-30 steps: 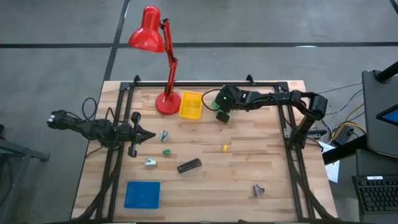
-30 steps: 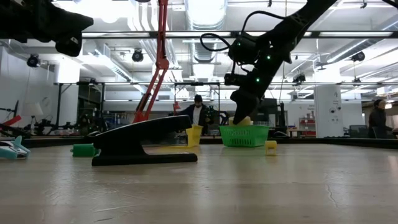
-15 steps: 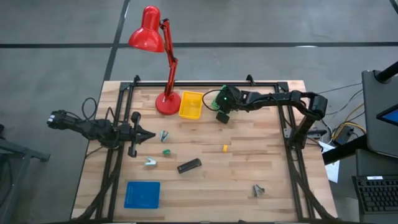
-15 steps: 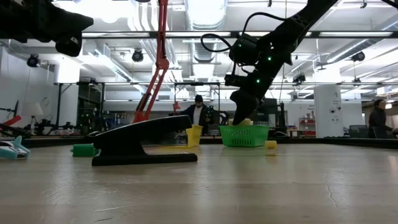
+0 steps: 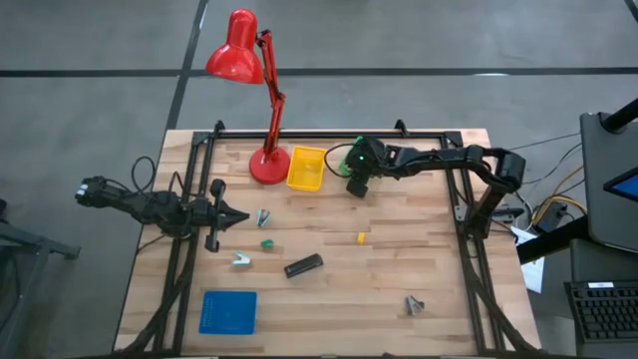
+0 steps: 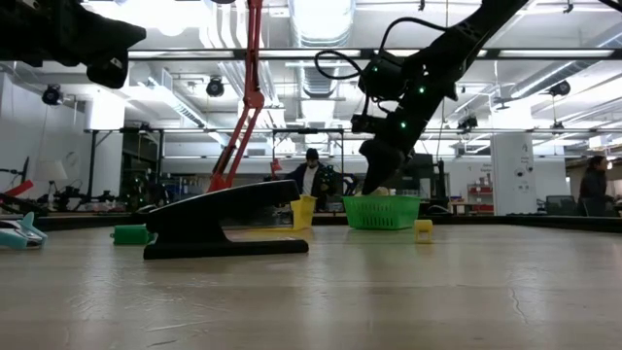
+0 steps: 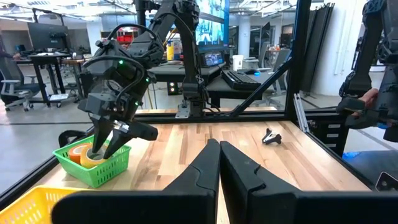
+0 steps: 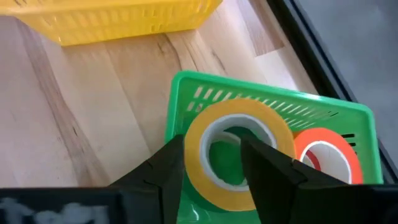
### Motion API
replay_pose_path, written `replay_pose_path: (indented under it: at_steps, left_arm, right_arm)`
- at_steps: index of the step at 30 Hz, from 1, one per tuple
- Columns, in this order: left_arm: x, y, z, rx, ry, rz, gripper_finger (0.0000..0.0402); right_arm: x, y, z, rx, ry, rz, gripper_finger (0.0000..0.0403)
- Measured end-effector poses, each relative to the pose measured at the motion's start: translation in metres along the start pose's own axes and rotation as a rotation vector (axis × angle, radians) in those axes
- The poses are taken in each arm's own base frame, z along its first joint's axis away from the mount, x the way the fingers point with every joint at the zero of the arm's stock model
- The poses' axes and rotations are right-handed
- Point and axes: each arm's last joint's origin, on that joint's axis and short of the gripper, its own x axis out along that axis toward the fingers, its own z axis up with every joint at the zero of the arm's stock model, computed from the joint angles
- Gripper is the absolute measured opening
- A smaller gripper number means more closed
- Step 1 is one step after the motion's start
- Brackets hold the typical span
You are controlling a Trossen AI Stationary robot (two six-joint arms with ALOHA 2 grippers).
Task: Pick and place Stapler, Stapler remover, tape
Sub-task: Put the yellow tape into the green bin, then put the top blue staple remover into the yellow bin
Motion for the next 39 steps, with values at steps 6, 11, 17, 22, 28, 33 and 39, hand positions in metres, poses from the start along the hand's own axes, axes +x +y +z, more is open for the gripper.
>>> replay_pose_path:
  at_steps: [6,11,17,22,28,33,39]
  left_arm:
    - [0.0,0.0,0.0,0.0,0.0,0.0,0.0014]
    - [0.0,0.0,0.0,0.0,0.0,0.0,0.0014]
    - [0.0,0.0,0.0,0.0,0.001,0.0,0.0014]
    - [0.0,0.0,0.0,0.001,0.004,0.0,0.0014]
    - [0.0,0.0,-0.001,0.001,0.005,0.0,0.0014]
    - [0.0,0.0,0.0,0.001,0.005,0.0,0.0014]
    - [0.0,0.0,0.0,0.001,0.004,0.0,0.0014]
  right_arm:
    - [-0.017,-0.003,0.007,0.011,-0.055,-0.002,0.0175]
    - [-0.039,-0.001,0.013,0.049,-0.113,0.02,0.0182]
    - [-0.059,0.013,0.009,0.074,-0.151,0.185,0.0175]
    - [-0.074,0.026,-0.01,0.078,-0.176,0.255,0.0148]
    - [-0.103,0.041,-0.039,0.064,-0.318,0.368,0.0076]
    - [-0.13,0.048,-0.059,0.02,-0.487,0.506,0.0015]
    - [-0.145,0.042,-0.086,0.051,-0.546,0.551,0.0013]
